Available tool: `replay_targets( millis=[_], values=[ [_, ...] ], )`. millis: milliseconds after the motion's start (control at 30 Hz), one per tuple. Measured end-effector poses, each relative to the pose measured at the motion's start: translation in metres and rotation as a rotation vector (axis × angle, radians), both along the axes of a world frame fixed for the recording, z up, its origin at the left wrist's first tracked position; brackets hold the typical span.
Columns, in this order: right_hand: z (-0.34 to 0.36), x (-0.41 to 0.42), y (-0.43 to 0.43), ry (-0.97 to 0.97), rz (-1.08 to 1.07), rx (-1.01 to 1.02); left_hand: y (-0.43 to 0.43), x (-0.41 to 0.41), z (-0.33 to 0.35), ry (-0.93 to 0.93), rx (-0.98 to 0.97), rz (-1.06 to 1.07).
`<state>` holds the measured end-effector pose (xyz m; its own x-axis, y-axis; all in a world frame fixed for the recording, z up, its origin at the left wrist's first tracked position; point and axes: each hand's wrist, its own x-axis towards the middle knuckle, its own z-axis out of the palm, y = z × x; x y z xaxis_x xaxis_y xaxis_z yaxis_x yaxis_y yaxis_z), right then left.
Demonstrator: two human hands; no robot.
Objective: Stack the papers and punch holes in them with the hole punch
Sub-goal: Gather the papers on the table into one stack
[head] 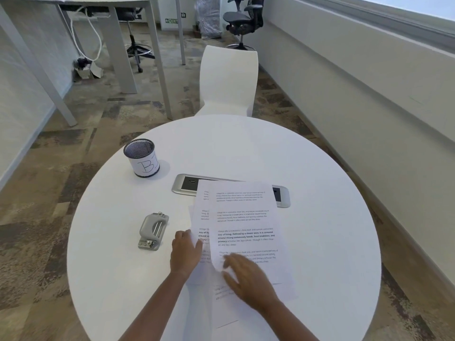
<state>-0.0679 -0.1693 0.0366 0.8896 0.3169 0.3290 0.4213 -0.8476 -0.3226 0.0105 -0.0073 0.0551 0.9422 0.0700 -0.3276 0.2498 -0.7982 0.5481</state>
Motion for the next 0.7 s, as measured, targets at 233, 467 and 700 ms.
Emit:
replay_targets(
  millis=[233, 467, 700],
  values=[
    [0.005, 0.024, -0.076, 0.524, -0.927, 0.225, -0.012, -0.002, 0.005, 0.119, 0.031, 0.163],
    [0.004, 0.028, -0.063, 0.623, -0.824, 0.122, -0.033, -0.001, 0.008, 0.249, -0.038, 0.240],
    [0.007, 0.028, -0.047, 0.640, -0.811, 0.178, -0.037, 0.003, 0.014, 0.333, -0.251, 0.343]
  ],
)
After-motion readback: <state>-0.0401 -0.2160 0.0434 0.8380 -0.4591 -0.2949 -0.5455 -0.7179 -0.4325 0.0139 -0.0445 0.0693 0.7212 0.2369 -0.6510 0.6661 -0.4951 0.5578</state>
